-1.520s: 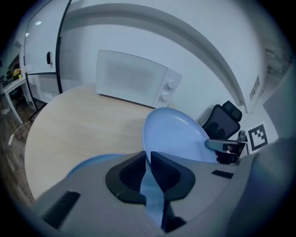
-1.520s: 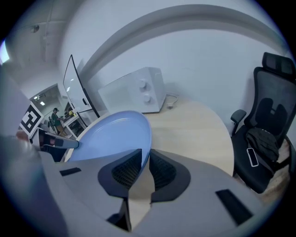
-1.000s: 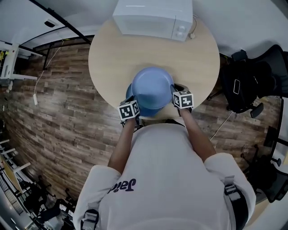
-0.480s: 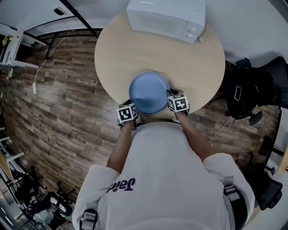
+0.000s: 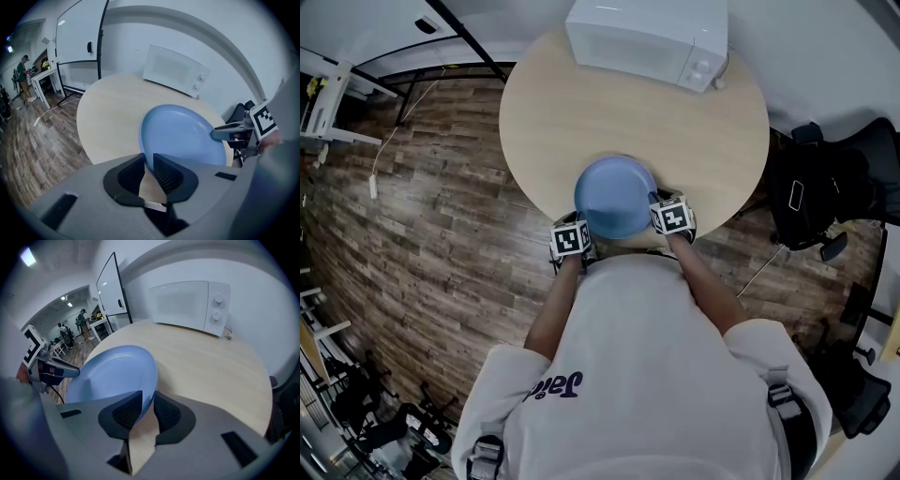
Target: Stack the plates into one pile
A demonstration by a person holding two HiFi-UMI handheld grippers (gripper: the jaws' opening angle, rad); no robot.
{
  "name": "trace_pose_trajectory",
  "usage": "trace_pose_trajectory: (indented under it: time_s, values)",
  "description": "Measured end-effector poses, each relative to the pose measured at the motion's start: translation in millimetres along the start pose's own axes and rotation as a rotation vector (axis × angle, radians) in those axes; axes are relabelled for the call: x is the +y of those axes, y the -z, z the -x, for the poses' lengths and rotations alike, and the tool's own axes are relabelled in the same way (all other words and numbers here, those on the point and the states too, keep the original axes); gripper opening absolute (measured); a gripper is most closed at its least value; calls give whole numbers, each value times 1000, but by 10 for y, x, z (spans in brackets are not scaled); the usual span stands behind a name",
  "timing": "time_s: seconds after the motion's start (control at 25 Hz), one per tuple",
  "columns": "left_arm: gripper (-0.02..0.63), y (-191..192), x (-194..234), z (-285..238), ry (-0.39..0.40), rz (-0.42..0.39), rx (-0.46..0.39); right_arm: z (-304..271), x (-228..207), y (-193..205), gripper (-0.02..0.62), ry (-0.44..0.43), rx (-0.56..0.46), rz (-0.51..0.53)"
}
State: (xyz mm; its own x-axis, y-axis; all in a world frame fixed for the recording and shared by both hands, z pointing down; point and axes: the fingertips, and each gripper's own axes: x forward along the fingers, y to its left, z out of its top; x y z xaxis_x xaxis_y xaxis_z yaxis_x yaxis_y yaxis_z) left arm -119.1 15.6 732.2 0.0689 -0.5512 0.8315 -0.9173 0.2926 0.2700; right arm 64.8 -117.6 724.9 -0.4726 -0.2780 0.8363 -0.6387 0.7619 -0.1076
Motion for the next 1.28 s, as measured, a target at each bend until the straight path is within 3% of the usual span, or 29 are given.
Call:
trace_pose_trajectory:
  time_s: [0.2,0.32,0.44,0.64,0.8,0.92,1.12,1.28]
  values:
    - [57,-60,-41,6,0,-26,-24,-6,38,4,119,-15,2,30]
    - [133,-162,-79,63,13,-27,-50,48,61,-115,152,-18,-24,26]
    - [144,-399,-155,180,47,-18,-122,153,84,-378,156,-21,-89,17]
    - [144,-1110,-434,487,155,-103,-276,571,228,-1292,156,-56,-309,26]
    - [143,-1851,-642,949,152,-177,-465,1120,292,-2036,155,-58,-511,42]
    - [120,-2322,-749,1387,135,-233,-606,1577,388,-2453,97,-47,-653,55]
    - [53,-2742,-923,1931,100,-311,-751,2163,491,-2804,51,-41,-818,54]
    - [15,-2842,-1018,2191,137,-280,-844,2501,561,-2923,21,-23,-912,90]
